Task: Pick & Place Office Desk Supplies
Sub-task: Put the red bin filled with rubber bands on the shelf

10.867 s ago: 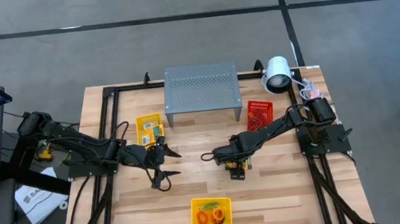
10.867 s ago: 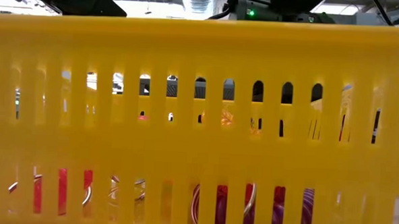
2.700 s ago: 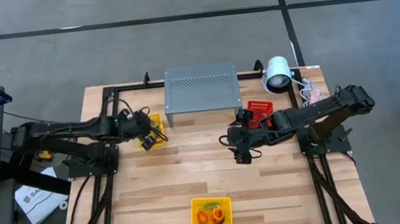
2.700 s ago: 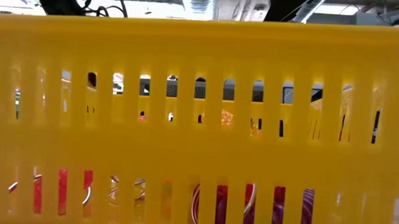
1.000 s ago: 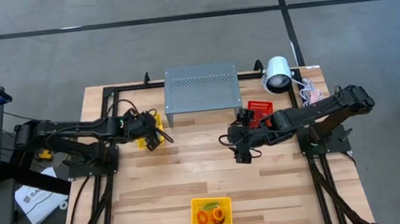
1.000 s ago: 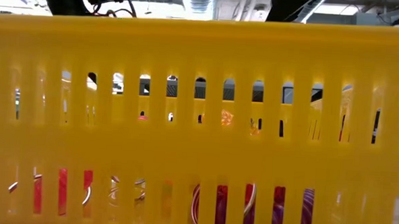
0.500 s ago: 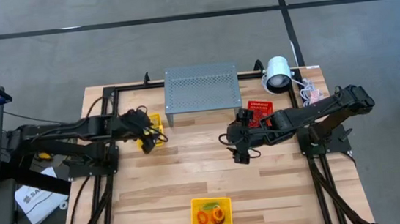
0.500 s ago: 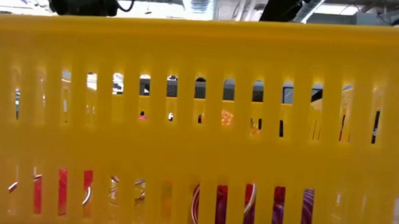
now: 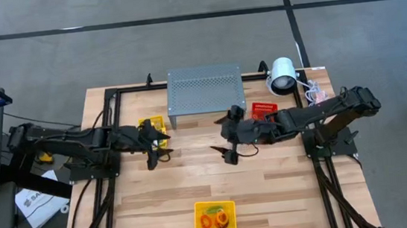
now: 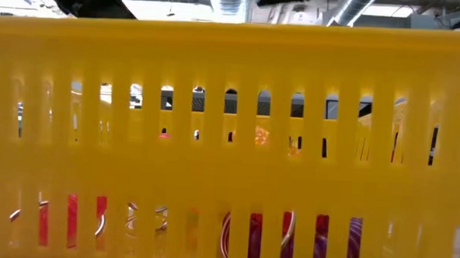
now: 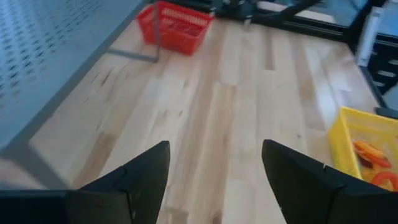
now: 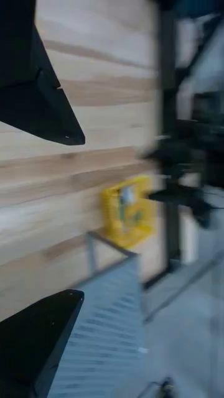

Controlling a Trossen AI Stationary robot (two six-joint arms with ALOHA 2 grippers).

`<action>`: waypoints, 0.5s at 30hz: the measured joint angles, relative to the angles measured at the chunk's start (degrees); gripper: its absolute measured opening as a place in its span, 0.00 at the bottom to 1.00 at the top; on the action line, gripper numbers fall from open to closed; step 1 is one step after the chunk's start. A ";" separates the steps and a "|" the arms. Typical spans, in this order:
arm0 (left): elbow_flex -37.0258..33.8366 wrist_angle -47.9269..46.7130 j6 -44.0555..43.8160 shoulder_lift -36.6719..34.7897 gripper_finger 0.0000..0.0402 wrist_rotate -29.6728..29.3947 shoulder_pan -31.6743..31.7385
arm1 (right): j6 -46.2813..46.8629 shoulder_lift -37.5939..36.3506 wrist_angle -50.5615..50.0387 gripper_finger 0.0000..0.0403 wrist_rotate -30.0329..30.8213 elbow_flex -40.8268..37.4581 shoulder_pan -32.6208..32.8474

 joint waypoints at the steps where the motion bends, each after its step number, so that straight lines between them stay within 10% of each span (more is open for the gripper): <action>1: -0.34 0.94 0.96 0.00 0.62 0.00 -0.68 | -0.61 0.00 2.69 0.98 0.00 0.00 -0.39; 15: -9.69 18.85 3.02 0.00 0.58 -0.05 -9.04 | -4.94 9.14 27.09 0.98 -11.93 0.00 -1.26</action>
